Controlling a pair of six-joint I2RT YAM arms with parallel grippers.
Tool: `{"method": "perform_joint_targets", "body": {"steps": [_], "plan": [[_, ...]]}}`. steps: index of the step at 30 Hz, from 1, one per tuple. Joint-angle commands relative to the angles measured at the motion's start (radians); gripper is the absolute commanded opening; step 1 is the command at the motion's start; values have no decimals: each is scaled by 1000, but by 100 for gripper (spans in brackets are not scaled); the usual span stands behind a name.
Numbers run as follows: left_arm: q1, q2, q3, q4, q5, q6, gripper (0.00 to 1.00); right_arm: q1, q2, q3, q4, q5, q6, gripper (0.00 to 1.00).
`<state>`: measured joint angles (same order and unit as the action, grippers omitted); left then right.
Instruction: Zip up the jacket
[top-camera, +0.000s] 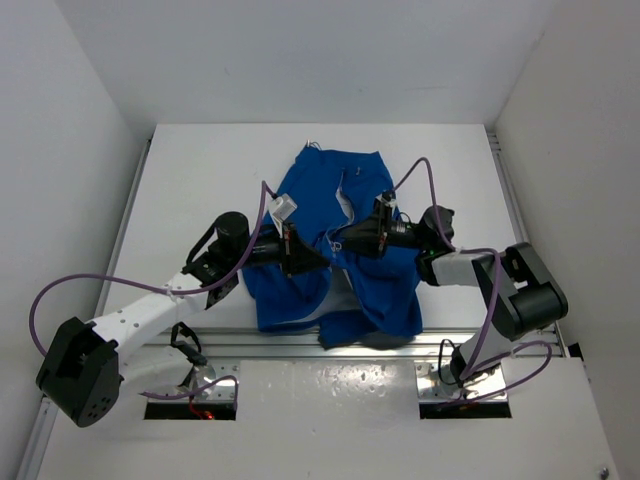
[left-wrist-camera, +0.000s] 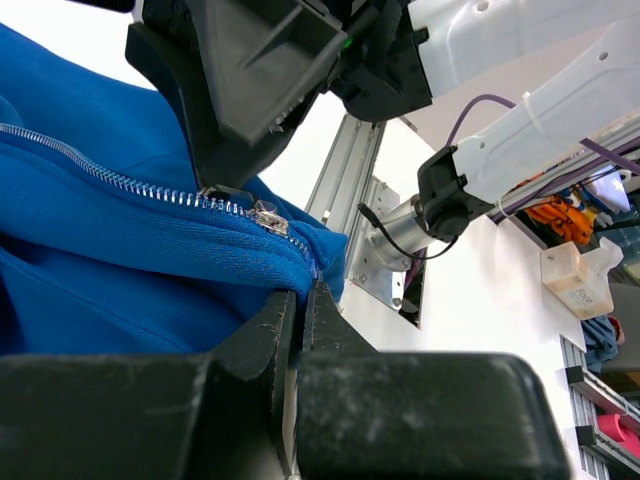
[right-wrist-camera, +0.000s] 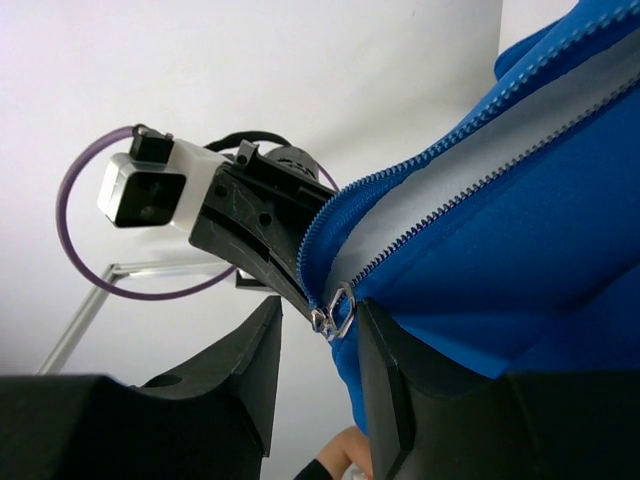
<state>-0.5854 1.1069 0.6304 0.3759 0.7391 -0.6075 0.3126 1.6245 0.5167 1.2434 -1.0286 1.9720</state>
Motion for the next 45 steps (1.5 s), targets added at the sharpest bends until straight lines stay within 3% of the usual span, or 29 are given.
{"method": "perform_joint_targets", "body": {"steps": [1,13,26,41,43,45], "plan": [[10,-21,5,92,8,-1,0,25,-15,6,195,4,8,36],[10,-21,5,92,-1,-1,0,54,-22,-3,197,45,10,24],[10,-12,-5,101,-1,-1,0,13,-17,68,197,74,11,22],[10,-12,-5,101,-1,-11,0,49,-34,-1,197,41,-12,20],[10,-12,-5,101,-1,-11,0,46,-37,-10,195,38,-25,26],[10,-12,-5,101,-1,-11,0,26,-44,-21,198,32,-27,42]]}}
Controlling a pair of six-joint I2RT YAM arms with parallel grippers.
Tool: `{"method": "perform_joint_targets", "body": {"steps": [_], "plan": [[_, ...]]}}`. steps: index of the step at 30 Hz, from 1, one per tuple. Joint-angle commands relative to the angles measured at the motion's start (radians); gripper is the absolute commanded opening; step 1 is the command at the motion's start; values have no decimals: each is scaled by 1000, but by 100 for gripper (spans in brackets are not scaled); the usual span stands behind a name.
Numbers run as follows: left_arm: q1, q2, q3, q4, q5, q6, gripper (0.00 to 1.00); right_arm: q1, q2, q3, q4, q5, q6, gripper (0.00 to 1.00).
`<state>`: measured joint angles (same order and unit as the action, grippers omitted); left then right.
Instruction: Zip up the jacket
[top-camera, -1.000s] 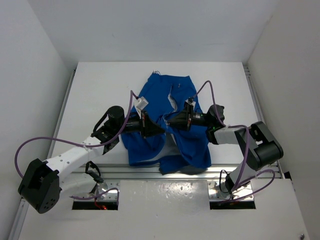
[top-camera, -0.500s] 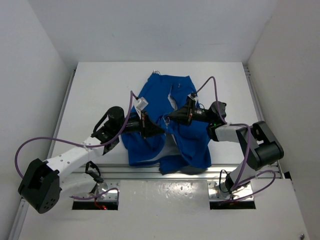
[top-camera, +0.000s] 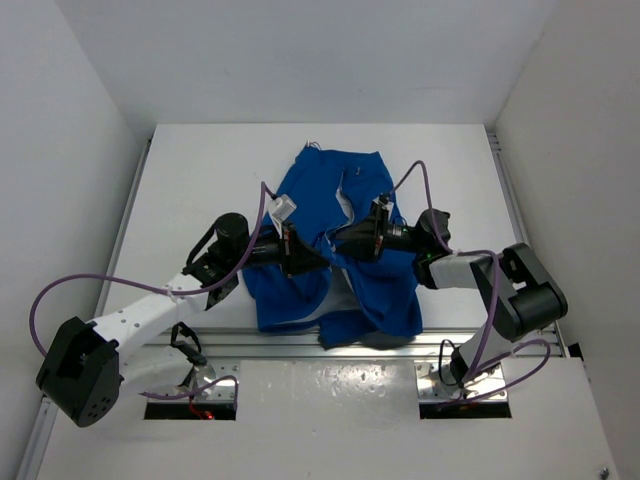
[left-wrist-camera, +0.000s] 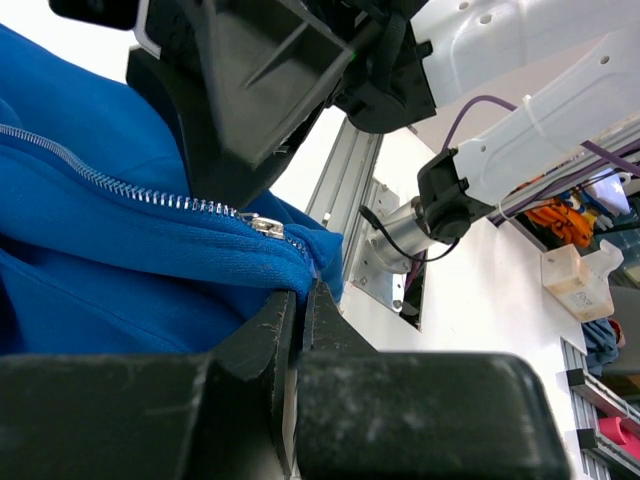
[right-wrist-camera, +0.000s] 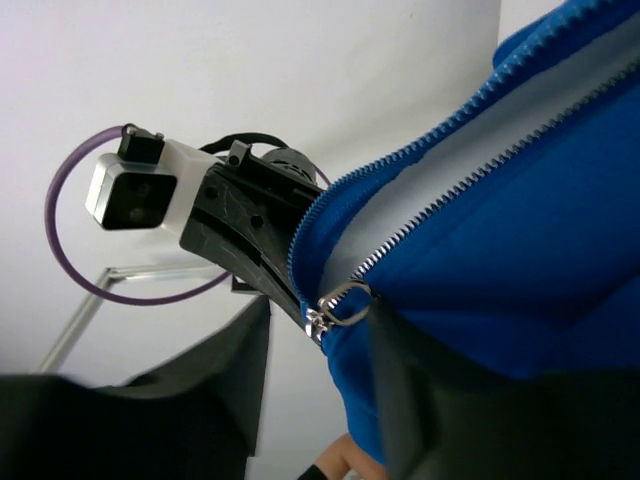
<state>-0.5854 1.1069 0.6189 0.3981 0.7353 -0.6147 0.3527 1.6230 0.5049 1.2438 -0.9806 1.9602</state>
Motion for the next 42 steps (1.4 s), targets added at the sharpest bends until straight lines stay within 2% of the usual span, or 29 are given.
{"method": "perform_joint_targets", "body": {"steps": [1,2,6,16,24,33,42], "plan": [[10,-12,7,79,3,-3,0,-18,-45,-17,197,-9,-11,47],[10,-21,7,79,3,6,0,-36,-49,-25,186,-12,-20,53],[10,-21,7,79,3,6,0,-38,-52,-31,181,-13,-6,55],[10,-1,25,88,3,6,0,49,-3,6,195,14,51,55],[1,-1,16,88,3,6,0,54,18,52,200,46,52,48],[1,-1,16,79,-7,26,0,31,37,96,197,54,55,32],[1,-1,16,79,-25,17,0,8,-15,46,197,30,57,31]]}}
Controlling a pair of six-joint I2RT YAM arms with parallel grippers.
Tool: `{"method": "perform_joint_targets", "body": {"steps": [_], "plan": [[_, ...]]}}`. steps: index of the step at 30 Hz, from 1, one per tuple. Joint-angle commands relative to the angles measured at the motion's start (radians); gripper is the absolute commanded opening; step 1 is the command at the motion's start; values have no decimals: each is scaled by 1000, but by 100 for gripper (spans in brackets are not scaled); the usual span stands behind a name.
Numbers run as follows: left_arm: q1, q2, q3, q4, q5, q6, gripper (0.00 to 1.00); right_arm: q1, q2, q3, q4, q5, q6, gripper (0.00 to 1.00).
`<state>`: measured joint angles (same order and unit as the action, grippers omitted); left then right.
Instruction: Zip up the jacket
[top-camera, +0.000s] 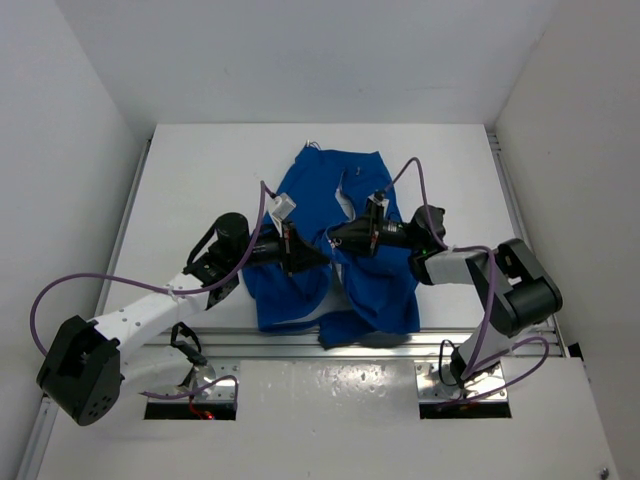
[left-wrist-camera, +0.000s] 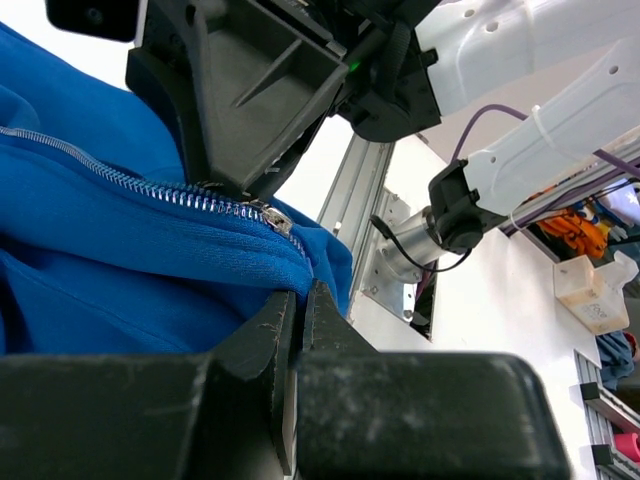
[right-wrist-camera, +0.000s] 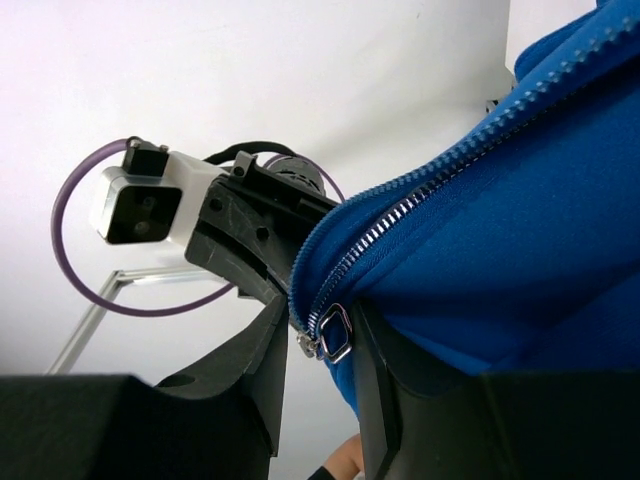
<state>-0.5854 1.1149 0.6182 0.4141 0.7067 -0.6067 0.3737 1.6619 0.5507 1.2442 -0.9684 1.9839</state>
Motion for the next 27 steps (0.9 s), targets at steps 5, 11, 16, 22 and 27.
{"method": "perform_joint_targets", "body": {"steps": [5,11,16,22,27], "plan": [[1,2,17,63,-16,8,0,-33,-71,8,195,11,36,30],[1,11,26,63,-16,8,0,-36,-73,11,198,10,29,24],[1,11,26,72,-16,-1,0,-15,-65,11,196,11,20,20],[1,11,26,72,-7,-1,0,-13,-71,5,196,-3,3,15],[1,11,26,72,-16,-1,0,-25,-86,-18,198,-21,-10,9]]}}
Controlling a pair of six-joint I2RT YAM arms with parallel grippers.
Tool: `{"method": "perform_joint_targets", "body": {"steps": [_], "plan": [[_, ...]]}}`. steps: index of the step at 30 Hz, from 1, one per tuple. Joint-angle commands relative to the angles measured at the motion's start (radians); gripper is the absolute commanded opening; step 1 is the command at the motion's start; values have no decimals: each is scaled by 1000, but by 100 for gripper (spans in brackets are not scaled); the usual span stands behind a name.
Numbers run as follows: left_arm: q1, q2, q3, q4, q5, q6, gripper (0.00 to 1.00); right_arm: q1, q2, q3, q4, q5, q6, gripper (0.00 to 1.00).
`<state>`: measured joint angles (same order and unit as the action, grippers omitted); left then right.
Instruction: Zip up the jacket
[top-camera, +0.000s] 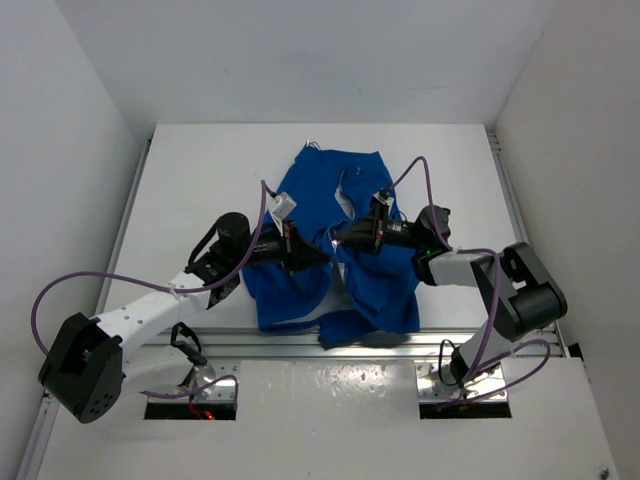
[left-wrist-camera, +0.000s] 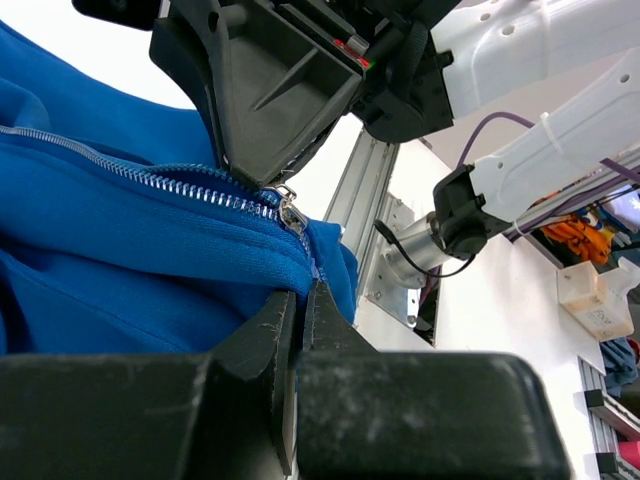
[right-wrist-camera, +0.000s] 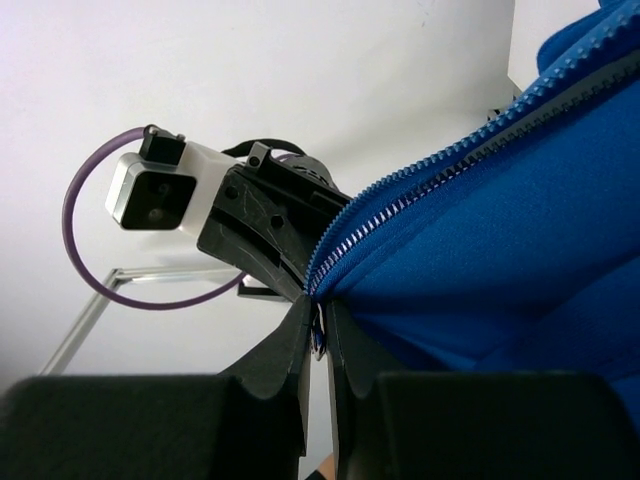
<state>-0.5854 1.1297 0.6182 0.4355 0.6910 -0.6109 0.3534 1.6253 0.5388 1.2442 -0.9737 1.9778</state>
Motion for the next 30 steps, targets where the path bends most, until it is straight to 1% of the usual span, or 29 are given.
{"method": "perform_joint_targets", "body": {"steps": [1,11,19,21,22,24,29,30], "plan": [[1,-4,26,51,-1,3,0,-14,-51,-16,199,-20,-4,9],[1,-13,17,51,-1,3,0,-47,-65,-40,199,-54,-28,0],[1,-13,17,42,-1,3,0,-47,-54,-14,190,-77,-20,0],[1,-13,17,42,-1,3,0,-44,-56,-7,202,-77,-11,6],[1,-13,17,42,-1,3,0,-37,-56,-7,196,-74,-5,13],[1,-4,17,51,-1,3,0,-25,-56,-8,198,-65,7,18],[1,-4,17,51,-1,3,0,10,-71,-28,196,-56,23,18],[1,-4,17,51,-1,3,0,12,-74,-30,196,-53,21,17]]}}
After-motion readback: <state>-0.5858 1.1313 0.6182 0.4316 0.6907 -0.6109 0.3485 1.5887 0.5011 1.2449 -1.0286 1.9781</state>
